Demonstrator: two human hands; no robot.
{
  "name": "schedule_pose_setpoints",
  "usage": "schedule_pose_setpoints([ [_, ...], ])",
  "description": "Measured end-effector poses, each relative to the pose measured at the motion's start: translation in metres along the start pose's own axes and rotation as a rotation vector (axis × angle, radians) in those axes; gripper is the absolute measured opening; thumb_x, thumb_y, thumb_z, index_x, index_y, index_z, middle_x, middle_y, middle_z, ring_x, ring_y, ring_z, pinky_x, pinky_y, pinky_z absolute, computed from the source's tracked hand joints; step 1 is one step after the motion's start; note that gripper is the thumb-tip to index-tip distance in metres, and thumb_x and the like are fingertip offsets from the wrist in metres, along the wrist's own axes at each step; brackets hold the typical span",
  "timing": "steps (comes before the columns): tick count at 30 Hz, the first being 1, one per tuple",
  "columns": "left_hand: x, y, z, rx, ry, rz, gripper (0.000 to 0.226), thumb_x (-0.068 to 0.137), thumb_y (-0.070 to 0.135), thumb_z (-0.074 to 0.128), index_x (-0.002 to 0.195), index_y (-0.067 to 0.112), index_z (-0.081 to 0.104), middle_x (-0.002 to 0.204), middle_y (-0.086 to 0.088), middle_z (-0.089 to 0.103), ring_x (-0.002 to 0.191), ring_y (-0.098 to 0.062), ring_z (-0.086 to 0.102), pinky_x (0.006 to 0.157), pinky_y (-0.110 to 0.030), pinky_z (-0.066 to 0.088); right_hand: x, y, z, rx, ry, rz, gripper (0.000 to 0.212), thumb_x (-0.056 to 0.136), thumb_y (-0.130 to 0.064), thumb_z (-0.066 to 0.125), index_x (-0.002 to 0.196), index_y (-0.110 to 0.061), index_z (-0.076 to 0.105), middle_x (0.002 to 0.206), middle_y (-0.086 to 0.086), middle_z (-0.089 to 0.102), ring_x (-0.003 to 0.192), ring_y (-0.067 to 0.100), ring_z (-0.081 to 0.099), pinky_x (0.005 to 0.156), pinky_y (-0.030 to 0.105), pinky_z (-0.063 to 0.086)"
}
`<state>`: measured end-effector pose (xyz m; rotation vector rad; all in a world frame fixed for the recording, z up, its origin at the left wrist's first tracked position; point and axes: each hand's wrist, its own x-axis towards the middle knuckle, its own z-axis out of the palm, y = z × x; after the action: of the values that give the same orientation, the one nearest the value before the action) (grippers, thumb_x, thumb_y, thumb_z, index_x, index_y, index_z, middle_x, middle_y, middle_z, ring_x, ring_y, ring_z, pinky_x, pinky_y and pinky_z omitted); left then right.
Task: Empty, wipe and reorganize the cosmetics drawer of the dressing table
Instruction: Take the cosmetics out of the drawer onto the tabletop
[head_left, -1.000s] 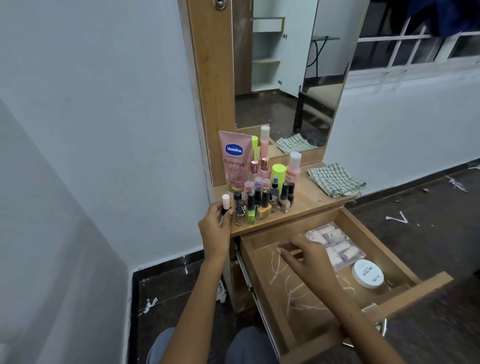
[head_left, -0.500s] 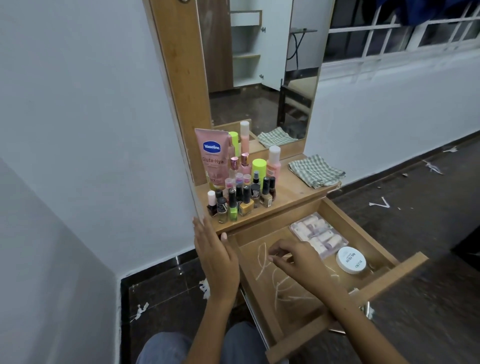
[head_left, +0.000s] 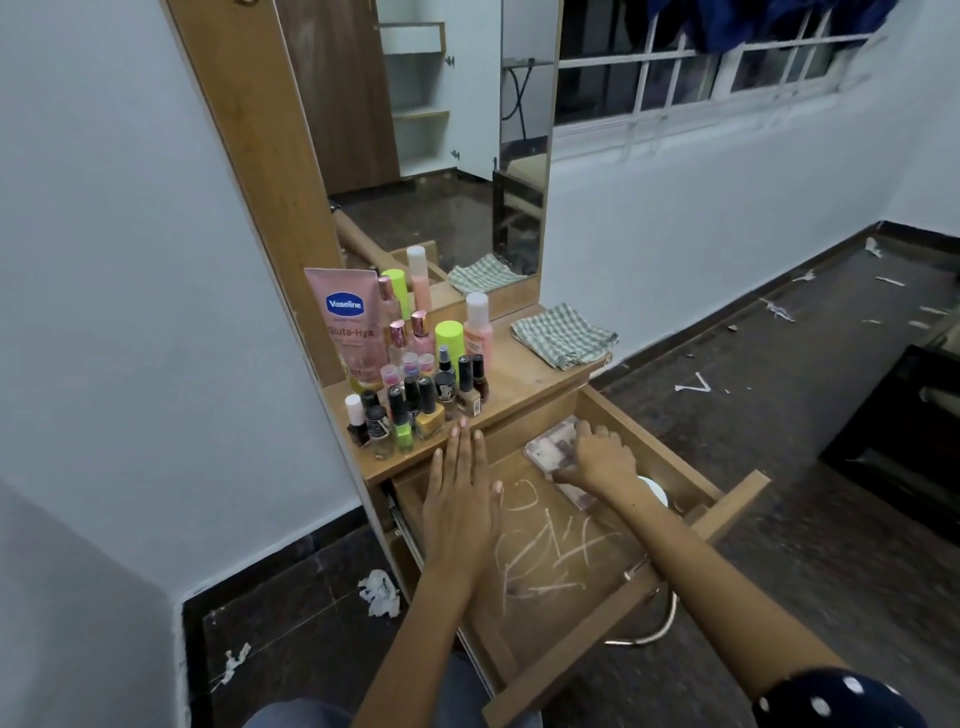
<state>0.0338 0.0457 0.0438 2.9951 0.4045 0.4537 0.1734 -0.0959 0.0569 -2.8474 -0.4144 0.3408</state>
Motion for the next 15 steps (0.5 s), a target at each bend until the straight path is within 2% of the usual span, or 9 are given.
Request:
schedule_pose_setpoints([
  [6, -0.001, 0.005, 0.005, -0.037, 0.045, -0.04, 0.062, 0.101, 0.037, 0.018, 0.15, 0.009, -0.006, 0.158, -0.007, -0.015, 0.145, -0.018, -0.017, 0.118, -0.034, -0.012, 0.004, 0.0, 0.009, 0.023, -0.057, 0.036, 0.106, 0.059, -0.053, 0.084, 0.138, -0.008, 0.028, 0.135, 0.016, 0.035, 0.128, 0.034, 0.037, 0.106, 0.047, 0.037],
  [10, -0.001, 0.008, 0.005, -0.059, 0.079, -0.06, 0.062, 0.098, 0.039, 0.01, 0.151, 0.008, 0.002, 0.16, -0.006, -0.006, 0.147, -0.018, -0.008, 0.119, -0.035, -0.006, 0.001, -0.002, 0.011, -0.038, -0.038, 0.021, 0.104, 0.057, -0.056, 0.083, 0.134, -0.008, 0.032, 0.132, 0.015, 0.037, 0.123, 0.032, 0.039, 0.102, 0.045, 0.04],
  [15, -0.005, 0.008, 0.008, -0.057, 0.081, -0.063, 0.063, 0.098, 0.042, 0.01, 0.151, 0.008, 0.005, 0.16, -0.006, -0.002, 0.147, -0.019, -0.004, 0.12, -0.037, 0.0, 0.0, -0.001, 0.015, 0.063, -0.014, 0.073, 0.103, 0.061, -0.057, 0.081, 0.137, -0.008, 0.031, 0.135, 0.017, 0.035, 0.127, 0.034, 0.037, 0.104, 0.051, 0.036],
])
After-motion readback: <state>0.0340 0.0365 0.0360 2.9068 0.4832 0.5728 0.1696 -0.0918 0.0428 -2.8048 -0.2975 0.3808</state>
